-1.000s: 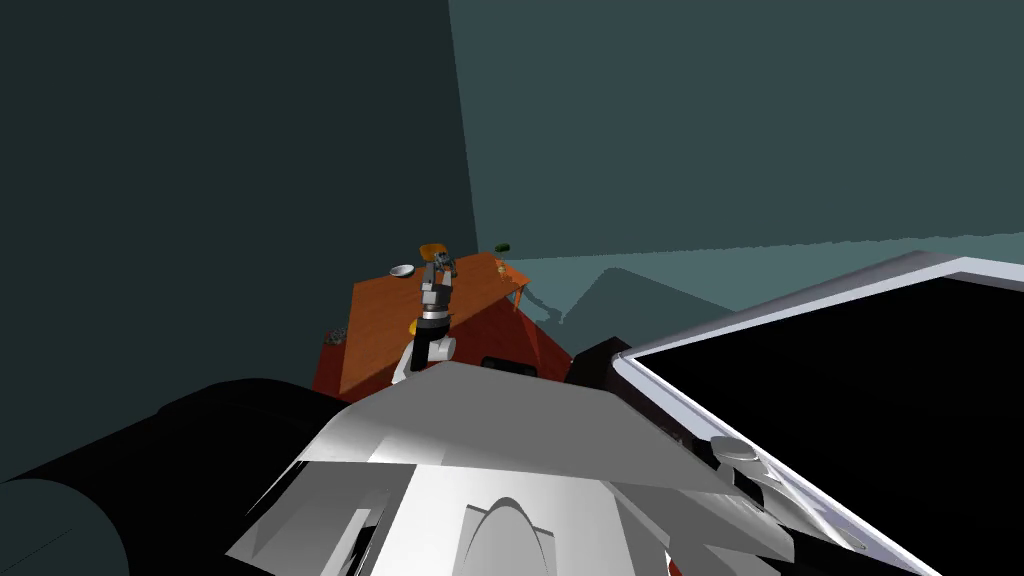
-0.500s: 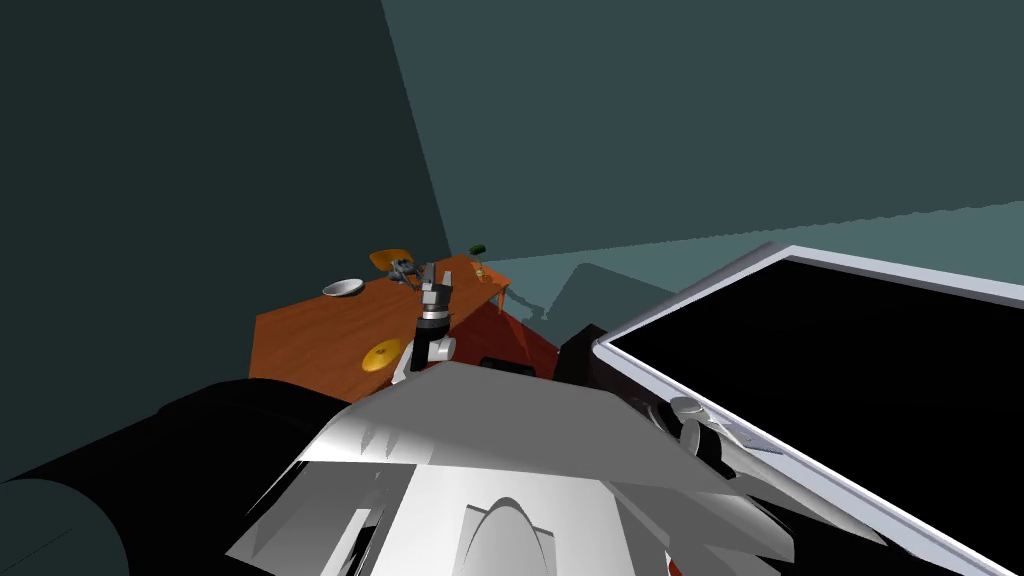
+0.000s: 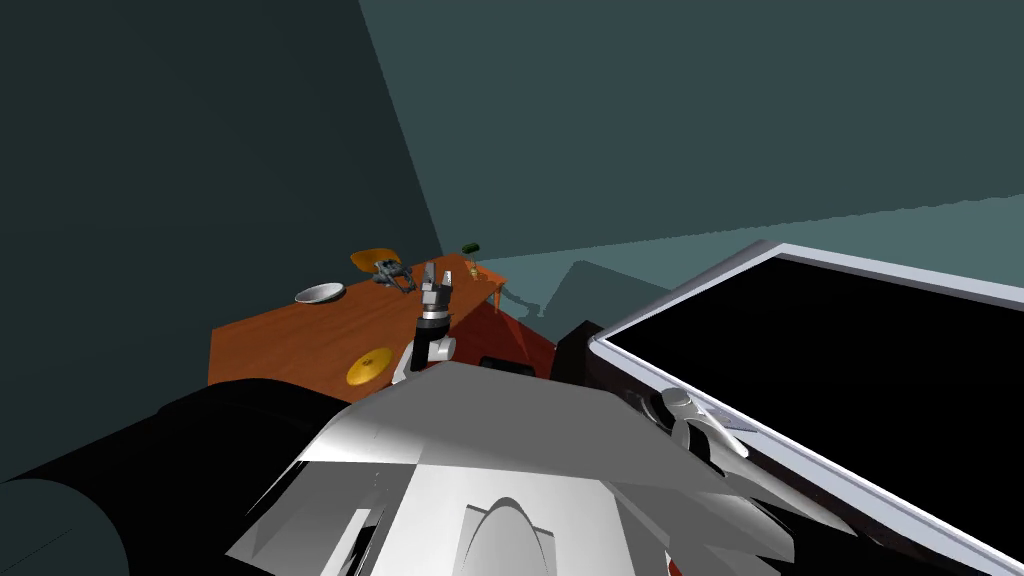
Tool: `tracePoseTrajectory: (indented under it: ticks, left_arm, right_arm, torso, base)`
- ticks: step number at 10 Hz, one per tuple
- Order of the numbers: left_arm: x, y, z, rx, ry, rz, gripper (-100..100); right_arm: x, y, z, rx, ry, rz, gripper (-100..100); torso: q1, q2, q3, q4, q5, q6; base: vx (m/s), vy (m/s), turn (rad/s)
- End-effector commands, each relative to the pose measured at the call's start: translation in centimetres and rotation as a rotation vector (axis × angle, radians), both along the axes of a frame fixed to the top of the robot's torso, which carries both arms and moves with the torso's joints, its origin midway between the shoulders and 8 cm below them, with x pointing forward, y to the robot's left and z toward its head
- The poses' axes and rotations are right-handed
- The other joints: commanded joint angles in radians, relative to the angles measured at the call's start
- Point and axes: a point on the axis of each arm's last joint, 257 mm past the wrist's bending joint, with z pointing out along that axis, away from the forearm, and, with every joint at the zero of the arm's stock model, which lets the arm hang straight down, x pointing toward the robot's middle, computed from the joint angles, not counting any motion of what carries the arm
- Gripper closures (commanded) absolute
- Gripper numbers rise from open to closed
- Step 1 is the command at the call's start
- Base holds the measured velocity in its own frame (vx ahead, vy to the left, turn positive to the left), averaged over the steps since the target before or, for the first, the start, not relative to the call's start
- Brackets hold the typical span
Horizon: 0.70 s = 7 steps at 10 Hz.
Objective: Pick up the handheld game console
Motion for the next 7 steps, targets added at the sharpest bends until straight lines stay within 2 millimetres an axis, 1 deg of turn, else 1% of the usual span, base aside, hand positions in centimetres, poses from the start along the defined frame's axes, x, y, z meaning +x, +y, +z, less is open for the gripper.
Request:
tracePoseTrajectory:
  ticks: [1,2,3,4,5,6,7]
  left_arm:
    - [0.0,0.0,0.0,0.000,0.000,0.000,0]
    - [0.0,0.0,0.0,0.000,0.000,0.000,0]
    - [0.0,0.0,0.0,0.000,0.000,0.000,0]
    - [0.0,0.0,0.0,0.000,0.000,0.000,0]
    - [0.0,0.0,0.0,0.000,0.000,0.000,0]
    - [0.0,0.0,0.0,0.000,0.000,0.000,0]
    - [0.0,0.0,0.0,0.000,0.000,0.000,0]
  right_arm:
    - [2.2,1.8,-0.2,0.013,0.009,0.100,100]
    - [4.3,2.1,0.2,0.009,-0.009,0.133,100]
    - [3.5,2.5,-0.2,0.022,0.007,0.125,100]
    - [6.3,3.7,0.1,0.015,-0.003,0.229,100]
    - [8.1,4.3,0.4,0.015,-0.012,0.262,100]
    - [6.4,5.0,-0.2,0.041,0.023,0.248,100]
    - [7.5,4.5,0.2,0.023,0.001,0.260,100]
  torso:
    - [0.000,0.000,0.000,0.000,0.000,0.000]
    - [-0.001,-0.007,-0.004,-0.001,0.000,0.001]
    - [0.000,-0.011,-0.006,-0.002,0.000,-0.001]
    - [0.001,-0.008,-0.005,-0.003,0.000,0.001]
    - [0.004,-0.011,-0.007,-0.003,0.000,-0.002]
    - [0.003,-0.012,-0.007,-0.003,0.001,-0.001]
    - [0.000,-0.008,-0.006,-0.004,0.000,0.001]
  base:
    - [0.108,-0.031,-0.355]
    - [0.146,-0.001,-0.437]
    - [0.081,0.022,-0.381]
    - [0.130,0.055,-0.450]
    - [0.135,0.042,-0.440]
    - [0.069,0.000,-0.441]
    - [0.008,-0.009,-0.201]
